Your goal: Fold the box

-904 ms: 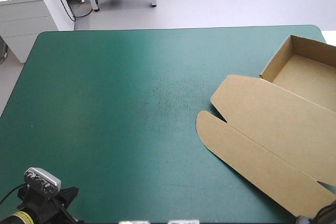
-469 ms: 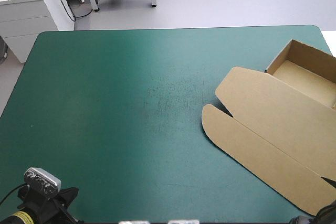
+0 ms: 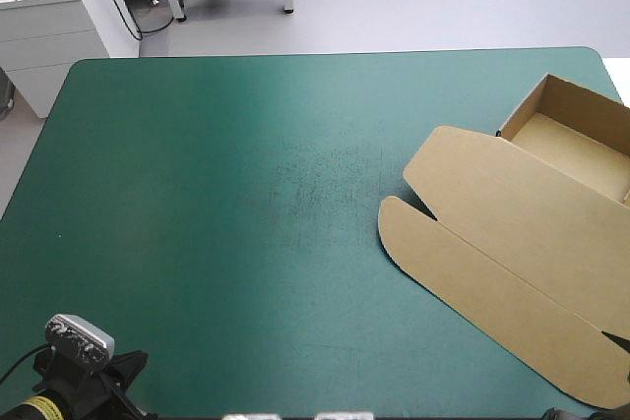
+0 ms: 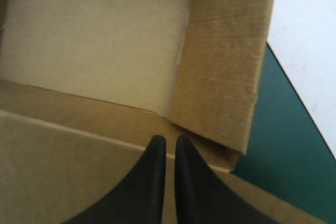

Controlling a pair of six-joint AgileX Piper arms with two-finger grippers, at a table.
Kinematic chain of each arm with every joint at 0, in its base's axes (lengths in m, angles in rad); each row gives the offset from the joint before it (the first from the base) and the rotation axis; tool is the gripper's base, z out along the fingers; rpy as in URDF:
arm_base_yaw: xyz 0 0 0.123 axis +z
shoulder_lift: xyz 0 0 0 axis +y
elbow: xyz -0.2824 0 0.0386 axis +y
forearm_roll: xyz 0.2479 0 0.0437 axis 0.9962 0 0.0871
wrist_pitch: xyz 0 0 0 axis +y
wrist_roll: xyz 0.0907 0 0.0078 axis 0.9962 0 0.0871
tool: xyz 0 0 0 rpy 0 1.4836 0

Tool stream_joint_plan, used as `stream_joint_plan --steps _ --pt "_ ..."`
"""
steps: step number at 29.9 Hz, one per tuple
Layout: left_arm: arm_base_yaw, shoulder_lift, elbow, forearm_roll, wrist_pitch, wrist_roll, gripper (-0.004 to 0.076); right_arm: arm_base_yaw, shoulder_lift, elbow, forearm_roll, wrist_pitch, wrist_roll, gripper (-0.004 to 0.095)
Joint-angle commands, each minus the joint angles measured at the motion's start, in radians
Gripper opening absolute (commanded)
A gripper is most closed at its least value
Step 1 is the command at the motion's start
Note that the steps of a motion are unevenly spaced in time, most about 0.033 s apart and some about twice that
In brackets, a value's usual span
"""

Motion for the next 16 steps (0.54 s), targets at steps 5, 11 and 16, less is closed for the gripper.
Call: stream_joint_plan --steps 5,11,16 --pt "-0.002 0.013 -0.025 -0.010 -0.057 -0.002 -0.0008 -0.005 -0.303 0.078 0.143 0.007 -0.039 -0.0009" --pt "-0.002 0.013 -0.025 -0.010 -0.057 -0.002 -0.0008 0.093 -0.517 0.193 0.252 -0.031 -0.044 -0.0008" --pt "-0.002 0.013 -0.025 -0.010 -0.057 -0.002 -0.0008 0.316 -0.670 0.320 0.222 0.010 -0.055 -0.0008"
